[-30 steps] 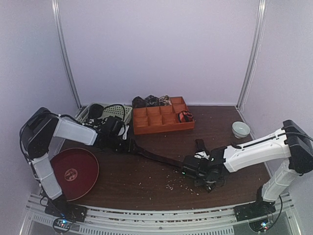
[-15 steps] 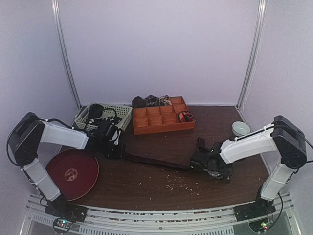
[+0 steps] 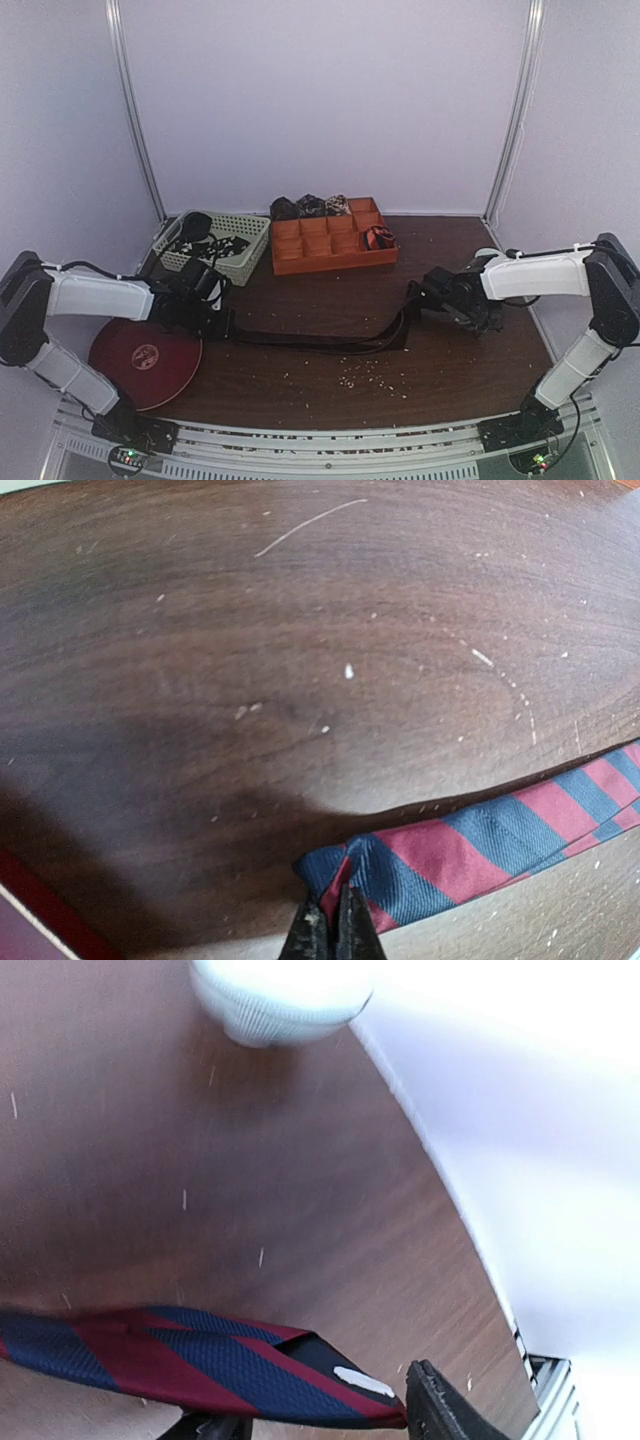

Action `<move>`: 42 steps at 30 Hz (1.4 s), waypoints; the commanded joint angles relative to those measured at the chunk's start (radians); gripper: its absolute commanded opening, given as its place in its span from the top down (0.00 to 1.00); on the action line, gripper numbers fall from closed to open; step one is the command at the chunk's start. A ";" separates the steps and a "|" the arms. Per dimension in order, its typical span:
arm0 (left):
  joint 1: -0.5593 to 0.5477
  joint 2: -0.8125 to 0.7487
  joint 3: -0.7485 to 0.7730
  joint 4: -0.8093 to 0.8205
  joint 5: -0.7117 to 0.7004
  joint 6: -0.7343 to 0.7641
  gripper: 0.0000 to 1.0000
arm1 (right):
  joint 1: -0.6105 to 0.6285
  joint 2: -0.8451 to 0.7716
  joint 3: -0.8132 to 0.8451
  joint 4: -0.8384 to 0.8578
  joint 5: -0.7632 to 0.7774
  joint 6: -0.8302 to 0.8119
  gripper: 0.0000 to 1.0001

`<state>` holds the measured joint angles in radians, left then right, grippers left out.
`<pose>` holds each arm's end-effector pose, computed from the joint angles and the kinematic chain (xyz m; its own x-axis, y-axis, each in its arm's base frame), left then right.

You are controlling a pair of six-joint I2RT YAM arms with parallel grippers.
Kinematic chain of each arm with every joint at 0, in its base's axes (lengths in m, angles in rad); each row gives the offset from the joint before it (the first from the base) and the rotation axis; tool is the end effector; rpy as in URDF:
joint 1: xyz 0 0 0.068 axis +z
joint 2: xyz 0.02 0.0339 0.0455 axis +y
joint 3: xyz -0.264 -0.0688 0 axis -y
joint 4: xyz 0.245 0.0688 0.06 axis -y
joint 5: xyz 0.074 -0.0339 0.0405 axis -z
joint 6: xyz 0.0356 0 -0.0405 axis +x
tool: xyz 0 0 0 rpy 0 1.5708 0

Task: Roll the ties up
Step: Adjust the tie at the center of the board.

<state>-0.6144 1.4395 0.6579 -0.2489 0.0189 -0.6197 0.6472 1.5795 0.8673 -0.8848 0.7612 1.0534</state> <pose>0.2104 -0.1493 0.1513 -0.9098 -0.0688 -0.4093 0.0687 0.9476 -0.3119 0.2097 0.1277 0.1631 -0.7864 0.1944 -0.5863 0.4701 0.8042 -0.3638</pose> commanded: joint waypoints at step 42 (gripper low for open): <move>-0.002 -0.251 -0.123 -0.034 -0.022 -0.048 1.00 | -0.037 0.146 0.229 0.360 -0.555 0.420 0.44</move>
<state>-0.6144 1.2125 0.5350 -0.2943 -0.0162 -0.6724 0.5972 1.6558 1.0321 -0.4240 0.2256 1.4517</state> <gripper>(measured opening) 0.009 0.553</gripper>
